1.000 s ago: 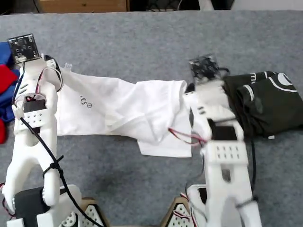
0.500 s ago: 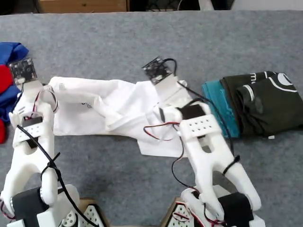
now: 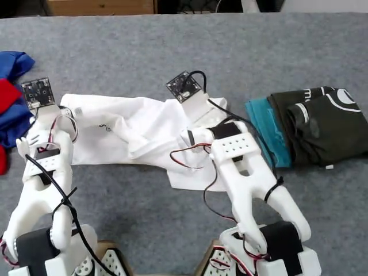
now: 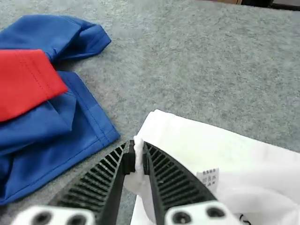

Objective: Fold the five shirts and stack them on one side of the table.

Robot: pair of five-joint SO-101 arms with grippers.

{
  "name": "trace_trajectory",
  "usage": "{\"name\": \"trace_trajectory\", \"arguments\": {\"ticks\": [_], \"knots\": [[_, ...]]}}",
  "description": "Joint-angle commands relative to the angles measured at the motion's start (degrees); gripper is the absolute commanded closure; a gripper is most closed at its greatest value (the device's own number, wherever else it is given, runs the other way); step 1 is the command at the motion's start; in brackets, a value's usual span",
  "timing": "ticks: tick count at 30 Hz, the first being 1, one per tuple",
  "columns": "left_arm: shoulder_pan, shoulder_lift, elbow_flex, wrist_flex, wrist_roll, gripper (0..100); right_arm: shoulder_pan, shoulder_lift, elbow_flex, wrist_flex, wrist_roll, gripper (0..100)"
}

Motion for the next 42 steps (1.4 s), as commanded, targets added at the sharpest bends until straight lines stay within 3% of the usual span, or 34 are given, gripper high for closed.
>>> {"name": "trace_trajectory", "arguments": {"ticks": [1,12,21,31,42], "knots": [[0.7,-0.9,0.4,-1.5,-0.4,97,-0.4,0.5,-2.9,-0.1,-3.3,89.0],[1.7,-0.3,0.7,-1.6,-0.3,97,-0.2,0.7,0.3,-6.1,-4.8,89.0],[3.7,-0.3,1.4,-1.6,-0.3,97,4.7,0.7,6.5,-16.9,-4.7,89.0],[3.8,0.0,0.9,-2.9,-0.2,97,2.7,1.2,5.2,-18.5,-7.5,89.0],[1.7,7.1,-3.5,-3.2,-0.2,97,4.7,12.4,-4.2,-14.2,-6.0,89.1]]}}
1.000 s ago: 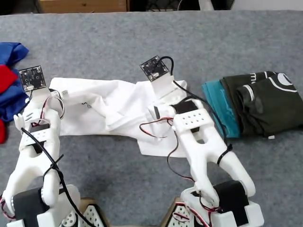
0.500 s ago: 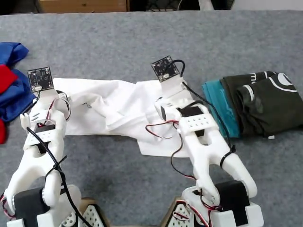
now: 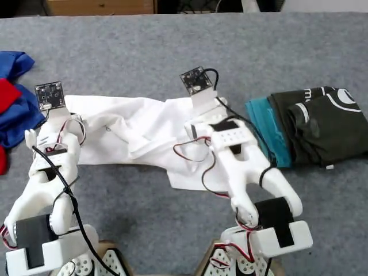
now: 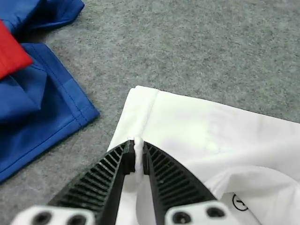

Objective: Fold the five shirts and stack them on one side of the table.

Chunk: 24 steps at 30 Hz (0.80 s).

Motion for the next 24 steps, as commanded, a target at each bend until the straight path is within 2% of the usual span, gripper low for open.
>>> {"name": "trace_trajectory", "arguments": {"ticks": [1,12,17,24], "knots": [[-0.5,0.4,-2.9,-1.1,-0.1,97,0.8,-0.3,-2.7,-0.5,0.5,89.1],[-1.3,0.3,-2.8,-0.9,0.1,97,0.9,-1.7,-0.9,-2.9,0.5,89.1],[-2.5,0.5,-4.0,-1.0,2.9,97,0.9,-1.8,-2.2,-2.3,0.1,89.1],[-3.1,4.0,-7.3,-1.0,2.7,97,0.9,-1.9,-10.5,9.3,0.1,89.1]]}}
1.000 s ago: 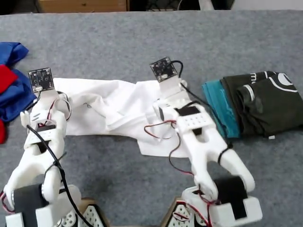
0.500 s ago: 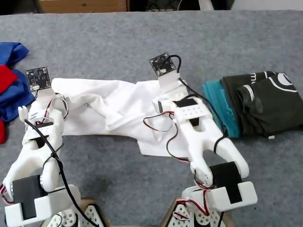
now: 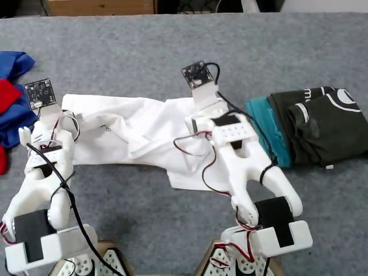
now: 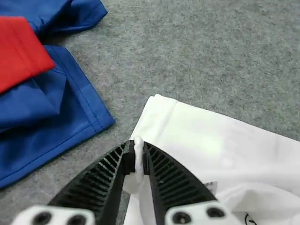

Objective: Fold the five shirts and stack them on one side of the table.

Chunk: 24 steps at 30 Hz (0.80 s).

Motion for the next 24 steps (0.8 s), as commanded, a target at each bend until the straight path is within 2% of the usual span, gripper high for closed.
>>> {"name": "trace_trajectory", "arguments": {"ticks": [1,10,13,16,24], "knots": [[-0.9,1.9,-4.8,-1.0,0.4,97,0.7,-2.1,-5.9,5.0,0.2,89.1],[-1.5,2.9,-5.6,-1.0,0.6,97,-0.6,-2.7,-15.3,18.9,0.6,89.2],[-2.3,2.9,-5.3,-0.9,0.6,97,-4.0,-3.9,-20.4,28.9,0.7,89.2],[-2.9,2.8,-4.7,-0.9,0.6,97,-8.3,-4.4,-21.0,34.7,1.5,89.2],[-2.9,2.8,-4.3,-0.8,0.4,97,-15.4,-4.3,-17.8,36.3,1.4,89.0]]}}
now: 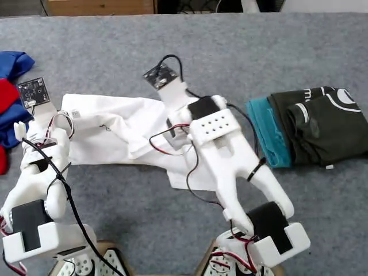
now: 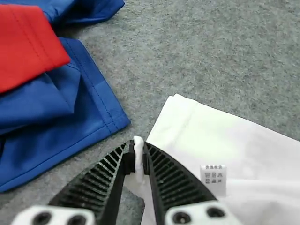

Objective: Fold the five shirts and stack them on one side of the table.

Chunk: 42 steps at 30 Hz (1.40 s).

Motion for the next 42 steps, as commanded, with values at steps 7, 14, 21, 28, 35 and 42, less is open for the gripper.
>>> {"name": "trace_trajectory", "arguments": {"ticks": [7,14,21,28,35,42], "knots": [[-0.5,-1.2,-3.3,4.5,0.6,97,-2.8,-2.2,5.0,-2.7,2.0,88.9],[-0.2,-1.2,-3.5,4.7,0.6,97,-3.4,-2.2,7.7,-6.8,2.6,88.9],[0.0,-1.2,-3.5,4.4,0.6,97,-2.8,-1.6,7.6,-8.5,4.0,89.0],[0.0,-1.2,-3.5,4.4,0.6,97,-2.3,4.4,6.7,-9.4,4.8,89.1],[0.0,-1.2,-3.5,4.4,0.6,97,-2.0,4.5,6.0,-10.5,4.8,89.3],[0.0,-1.2,-3.5,4.4,0.6,97,-1.8,4.4,5.9,-10.5,5.5,98.6]]}}
